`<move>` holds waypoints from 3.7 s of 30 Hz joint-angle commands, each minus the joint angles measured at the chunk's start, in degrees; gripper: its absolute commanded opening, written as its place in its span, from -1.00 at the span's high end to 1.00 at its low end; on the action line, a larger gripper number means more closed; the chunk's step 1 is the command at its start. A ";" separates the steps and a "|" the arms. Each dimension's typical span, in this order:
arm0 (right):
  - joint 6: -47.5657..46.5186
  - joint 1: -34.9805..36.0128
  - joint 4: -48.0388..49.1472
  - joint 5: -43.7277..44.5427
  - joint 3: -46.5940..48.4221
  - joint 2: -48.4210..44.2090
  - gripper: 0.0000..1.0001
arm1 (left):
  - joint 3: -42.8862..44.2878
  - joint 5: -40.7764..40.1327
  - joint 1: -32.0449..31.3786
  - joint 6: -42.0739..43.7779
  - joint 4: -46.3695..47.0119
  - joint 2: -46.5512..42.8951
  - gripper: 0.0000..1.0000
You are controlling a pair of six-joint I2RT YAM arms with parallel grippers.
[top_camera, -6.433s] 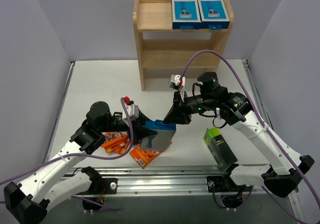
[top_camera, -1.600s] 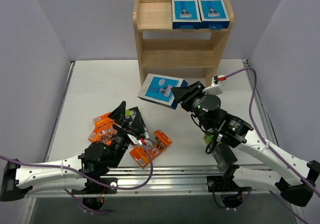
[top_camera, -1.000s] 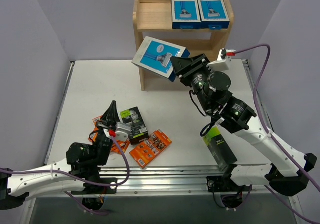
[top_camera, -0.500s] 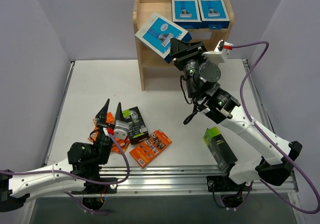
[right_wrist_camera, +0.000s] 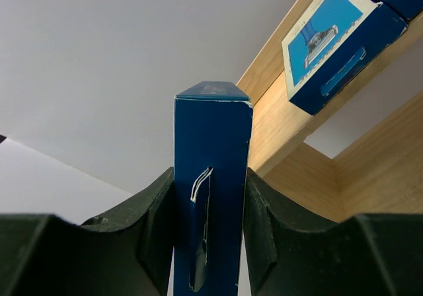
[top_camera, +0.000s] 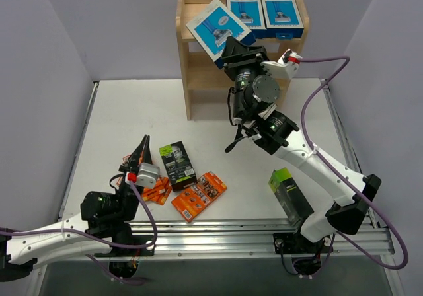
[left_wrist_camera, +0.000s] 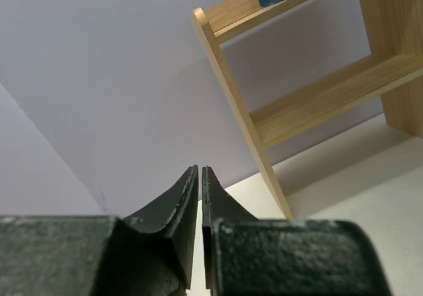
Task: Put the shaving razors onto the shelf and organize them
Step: Place the shaving razor onto shelf
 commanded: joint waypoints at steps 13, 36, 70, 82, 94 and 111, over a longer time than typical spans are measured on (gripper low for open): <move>-4.62 0.17 17.54 9.47 7.25 10.12 1.00 | 0.01 2.07 -2.24 -1.79 -1.10 -3.17 0.19; 8.90 -4.13 5.08 -1.33 16.57 21.37 0.64 | -1.31 3.21 -3.03 -2.23 -1.36 -4.76 0.10; 15.15 -9.24 -7.42 -20.24 17.46 19.54 -0.64 | -0.70 3.04 -3.03 -2.49 -3.91 -2.38 0.03; 13.57 -10.99 -7.51 -21.73 7.09 9.26 -0.71 | -0.87 1.98 -2.77 -1.52 -2.86 -0.98 -0.10; 11.65 -12.22 -13.55 -22.43 -15.59 -14.72 -0.71 | 6.14 -5.31 -1.81 -6.43 -4.25 5.25 -0.32; 7.05 -13.45 -31.50 -24.80 -43.10 -43.04 -0.61 | 56.60 22.50 22.25 -75.68 -53.31 28.19 -0.82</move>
